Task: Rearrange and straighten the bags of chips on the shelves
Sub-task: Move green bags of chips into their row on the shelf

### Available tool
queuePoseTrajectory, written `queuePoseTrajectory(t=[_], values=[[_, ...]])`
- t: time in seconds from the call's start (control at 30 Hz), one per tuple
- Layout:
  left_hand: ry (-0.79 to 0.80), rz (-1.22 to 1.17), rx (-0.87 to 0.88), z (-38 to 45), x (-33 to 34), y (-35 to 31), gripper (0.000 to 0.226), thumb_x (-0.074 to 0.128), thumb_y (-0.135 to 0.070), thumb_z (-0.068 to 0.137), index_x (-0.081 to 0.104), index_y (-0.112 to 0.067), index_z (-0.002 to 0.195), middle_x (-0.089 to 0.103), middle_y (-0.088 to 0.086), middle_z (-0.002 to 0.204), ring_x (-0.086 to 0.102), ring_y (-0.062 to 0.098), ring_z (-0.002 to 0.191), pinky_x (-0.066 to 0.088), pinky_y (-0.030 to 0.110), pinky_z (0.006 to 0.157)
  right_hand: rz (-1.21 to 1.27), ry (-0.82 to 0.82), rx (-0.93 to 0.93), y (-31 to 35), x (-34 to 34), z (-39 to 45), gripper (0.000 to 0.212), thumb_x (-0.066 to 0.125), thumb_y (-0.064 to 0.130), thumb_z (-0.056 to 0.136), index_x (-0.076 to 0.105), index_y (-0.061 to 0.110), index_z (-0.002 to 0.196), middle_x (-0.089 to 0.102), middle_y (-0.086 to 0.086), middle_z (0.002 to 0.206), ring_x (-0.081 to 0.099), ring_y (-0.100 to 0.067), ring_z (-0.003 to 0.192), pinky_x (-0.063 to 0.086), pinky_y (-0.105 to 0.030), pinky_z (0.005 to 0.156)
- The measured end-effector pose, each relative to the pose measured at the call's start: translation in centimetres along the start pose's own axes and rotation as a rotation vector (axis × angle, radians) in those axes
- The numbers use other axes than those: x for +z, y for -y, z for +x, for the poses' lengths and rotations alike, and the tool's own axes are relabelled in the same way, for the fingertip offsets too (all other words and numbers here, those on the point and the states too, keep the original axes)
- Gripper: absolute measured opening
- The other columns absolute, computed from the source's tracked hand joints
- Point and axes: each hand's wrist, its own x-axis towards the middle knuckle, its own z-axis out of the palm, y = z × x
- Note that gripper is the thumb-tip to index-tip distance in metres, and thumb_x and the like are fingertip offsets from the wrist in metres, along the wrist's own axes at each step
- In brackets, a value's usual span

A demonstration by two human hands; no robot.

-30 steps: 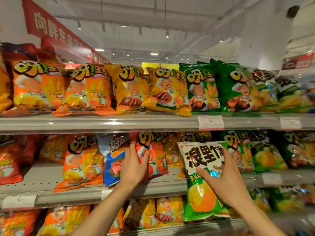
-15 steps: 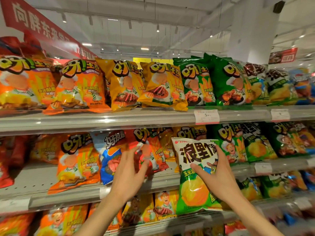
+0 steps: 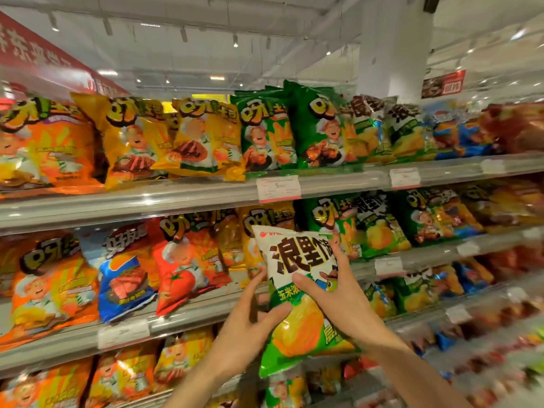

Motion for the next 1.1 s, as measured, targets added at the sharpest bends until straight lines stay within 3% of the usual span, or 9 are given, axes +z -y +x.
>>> queuePoseTrajectory(t=[0.13,0.3,0.4,0.53,0.63,0.73,0.9,1.0,1.1], values=[[-0.01,0.018,0.014,1.8,7.9,-1.6,0.069,0.069,-0.036,0.088,0.03,-0.046,0.143,0.044,-0.034,0.11,0.052,-0.032,0.076,0.04,-0.003,0.066,0.006,-0.003,-0.026,-2.9,-8.0,0.2,0.106,0.072,0.068,0.071,0.005,0.05,0.151,0.035,0.022,0.149,0.04,-0.001,0.134,0.037,-0.028,0.106],[0.051,0.029,-0.007,5.3,18.3,-3.5,0.072,0.067,-0.059,0.079,0.024,-0.063,0.137,0.045,-0.027,0.132,0.055,-0.025,0.091,0.046,0.012,0.08,-0.009,-0.028,-0.003,-7.1,-18.5,1.8,0.104,0.074,0.068,0.07,0.008,0.051,0.15,0.041,0.02,0.145,0.047,0.0,0.125,0.04,-0.026,0.099],[0.071,0.031,-0.019,7.6,23.5,-4.7,0.067,0.066,-0.06,0.081,0.021,-0.066,0.131,0.04,-0.04,0.121,0.049,-0.026,0.091,0.043,0.005,0.073,-0.023,-0.044,0.018,-9.1,-23.6,2.9,0.105,0.073,0.066,0.072,0.005,0.049,0.151,0.038,0.018,0.148,0.043,-0.002,0.126,0.038,-0.025,0.099],[0.106,0.073,-0.049,11.0,28.4,-5.4,0.064,0.066,-0.069,0.078,0.022,-0.074,0.124,0.04,-0.04,0.126,0.046,-0.01,0.116,0.04,0.015,0.089,-0.065,-0.082,0.039,-11.5,-28.6,4.7,0.105,0.07,0.07,0.072,0.002,0.052,0.15,0.023,0.016,0.156,0.031,-0.007,0.137,0.035,-0.034,0.109],[0.084,0.112,-0.071,13.6,30.7,-5.4,0.087,0.065,-0.077,0.07,0.018,-0.061,0.141,0.04,-0.032,0.131,0.046,-0.001,0.118,0.04,0.022,0.092,-0.066,-0.102,0.046,-13.2,-30.6,6.8,0.107,0.07,0.071,0.07,0.002,0.051,0.15,0.025,0.014,0.157,0.031,-0.01,0.139,0.035,-0.039,0.112],[0.056,0.074,-0.065,15.9,31.9,-5.5,0.08,0.068,-0.066,0.075,0.021,-0.057,0.139,0.04,-0.041,0.114,0.047,-0.017,0.098,0.042,0.012,0.077,-0.045,-0.099,0.053,-14.3,-31.4,9.1,0.109,0.072,0.07,0.068,0.004,0.048,0.151,0.031,0.014,0.153,0.037,-0.007,0.134,0.039,-0.035,0.11],[-0.021,-0.004,-0.02,18.9,32.4,-3.6,0.076,0.072,-0.059,0.076,0.025,-0.061,0.135,0.049,-0.033,0.123,0.054,-0.019,0.102,0.051,0.011,0.075,-0.054,-0.065,-0.003,-15.4,-31.3,12.9,0.109,0.074,0.066,0.07,0.006,0.044,0.153,0.033,0.014,0.148,0.041,-0.004,0.127,0.039,-0.024,0.1],[-0.087,-0.053,0.007,20.6,32.0,-2.5,0.073,0.073,-0.053,0.079,0.027,-0.06,0.136,0.046,-0.037,0.128,0.046,-0.023,0.11,0.05,0.006,0.073,-0.105,0.012,-0.026,-15.6,-30.6,15.4,0.112,0.069,0.076,0.067,0.001,0.048,0.152,0.019,0.018,0.157,0.031,-0.006,0.139,0.036,-0.033,0.111],[-0.155,-0.084,0.038,22.3,31.7,-1.9,0.065,0.073,-0.045,0.083,0.03,-0.064,0.128,0.046,-0.039,0.128,0.046,-0.025,0.11,0.048,0.006,0.075,-0.128,0.057,-0.05,-15.8,-30.5,18.4,0.108,0.052,0.092,0.064,-0.001,0.054,0.149,0.005,0.019,0.162,0.012,-0.01,0.15,0.024,-0.05,0.12]])
